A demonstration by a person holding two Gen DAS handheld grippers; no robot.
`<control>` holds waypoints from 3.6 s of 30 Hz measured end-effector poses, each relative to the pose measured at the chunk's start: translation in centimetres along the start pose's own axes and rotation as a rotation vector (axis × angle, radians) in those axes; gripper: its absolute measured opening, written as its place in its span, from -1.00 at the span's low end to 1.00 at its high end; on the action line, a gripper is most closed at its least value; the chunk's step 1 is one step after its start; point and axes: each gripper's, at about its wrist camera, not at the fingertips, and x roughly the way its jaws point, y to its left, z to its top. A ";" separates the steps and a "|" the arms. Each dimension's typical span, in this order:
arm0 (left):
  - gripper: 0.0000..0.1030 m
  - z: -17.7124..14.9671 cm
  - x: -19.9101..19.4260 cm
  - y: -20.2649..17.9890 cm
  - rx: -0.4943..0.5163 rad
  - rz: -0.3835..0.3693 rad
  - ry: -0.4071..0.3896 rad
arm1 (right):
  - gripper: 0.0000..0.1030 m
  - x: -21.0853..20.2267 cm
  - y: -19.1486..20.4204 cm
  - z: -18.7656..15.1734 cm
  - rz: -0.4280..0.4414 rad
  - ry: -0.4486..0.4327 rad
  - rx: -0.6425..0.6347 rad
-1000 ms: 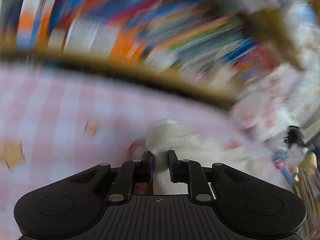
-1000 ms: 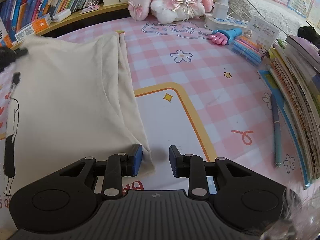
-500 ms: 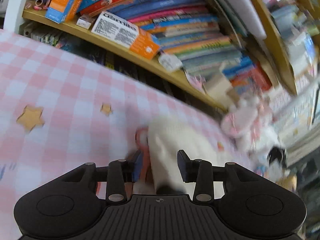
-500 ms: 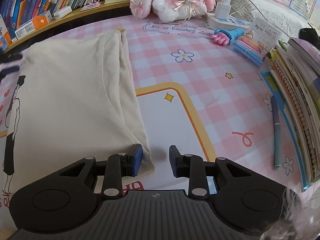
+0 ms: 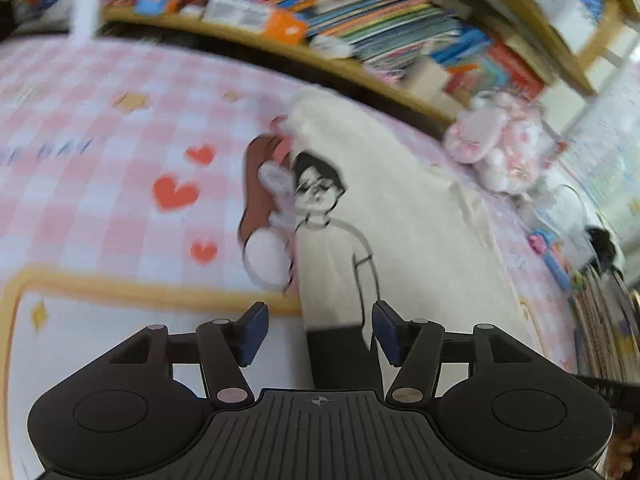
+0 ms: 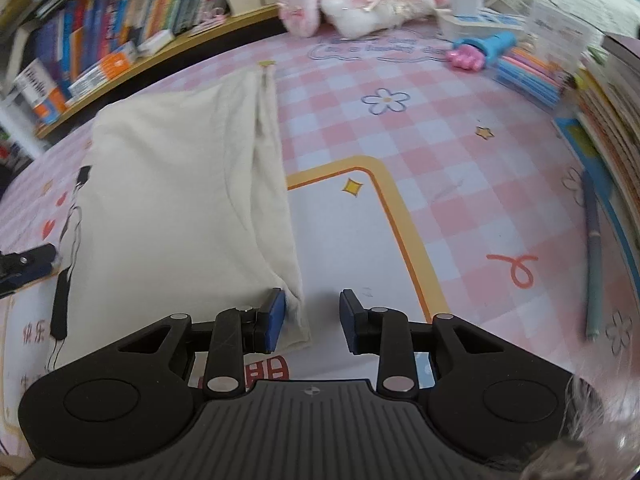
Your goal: Fold clothes
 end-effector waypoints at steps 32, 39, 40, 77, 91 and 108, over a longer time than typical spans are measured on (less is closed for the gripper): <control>-0.25 -6.9 -3.4 -4.2 -0.108 0.156 -0.031 | -0.72 -0.4 -5.4 -0.7 0.336 0.062 0.015; -0.50 -7.4 -3.7 -3.7 -0.154 0.114 -0.047 | -0.77 -0.5 -4.9 -0.7 0.319 0.057 -0.012; -0.78 -7.5 -3.8 -3.6 -0.156 0.116 -0.041 | -0.78 -0.6 -4.7 -0.8 0.312 0.055 -0.026; 0.91 -11.3 -5.6 -12.5 0.601 0.245 -0.179 | -0.81 -0.4 -2.4 0.3 0.343 0.120 0.020; 0.92 -14.2 -0.4 -16.4 0.977 0.346 -0.180 | -0.82 -5.0 -0.6 4.3 0.528 0.003 0.081; 0.92 -10.5 -1.5 -15.8 0.935 0.376 -0.197 | 0.43 -5.3 3.8 -5.0 0.102 -0.147 -1.070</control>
